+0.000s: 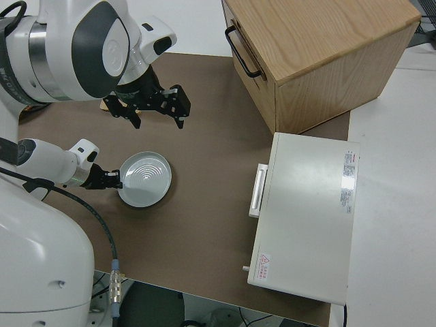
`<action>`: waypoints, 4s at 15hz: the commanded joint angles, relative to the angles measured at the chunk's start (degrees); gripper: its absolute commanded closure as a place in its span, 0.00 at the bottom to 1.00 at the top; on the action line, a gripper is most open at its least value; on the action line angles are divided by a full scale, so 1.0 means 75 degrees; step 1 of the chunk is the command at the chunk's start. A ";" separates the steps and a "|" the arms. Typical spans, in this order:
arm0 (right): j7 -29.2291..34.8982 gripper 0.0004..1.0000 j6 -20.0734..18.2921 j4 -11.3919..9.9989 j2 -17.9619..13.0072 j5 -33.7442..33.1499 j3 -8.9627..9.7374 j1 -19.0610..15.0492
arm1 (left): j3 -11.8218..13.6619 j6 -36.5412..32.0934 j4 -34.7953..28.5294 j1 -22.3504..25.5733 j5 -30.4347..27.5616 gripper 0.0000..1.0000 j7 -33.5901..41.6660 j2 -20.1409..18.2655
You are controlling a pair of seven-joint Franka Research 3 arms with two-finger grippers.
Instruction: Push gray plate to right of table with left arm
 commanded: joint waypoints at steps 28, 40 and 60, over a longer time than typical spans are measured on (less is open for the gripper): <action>0.0100 0.02 -0.0119 0.0071 -0.0019 0.0033 0.0123 -0.0142 | 0.0182 -0.0831 0.0615 -0.0083 0.0387 0.01 -0.0239 -0.0072; 0.0100 0.02 -0.0119 0.0071 -0.0019 0.0033 0.0123 -0.0154 | 0.0194 -0.3314 0.0063 0.1241 -0.0562 0.01 0.2889 -0.2029; 0.0100 0.02 -0.0119 0.0071 -0.0019 0.0033 0.0123 -0.0142 | 0.0638 -0.7557 0.1281 0.4535 -0.0586 0.01 0.7964 -0.3542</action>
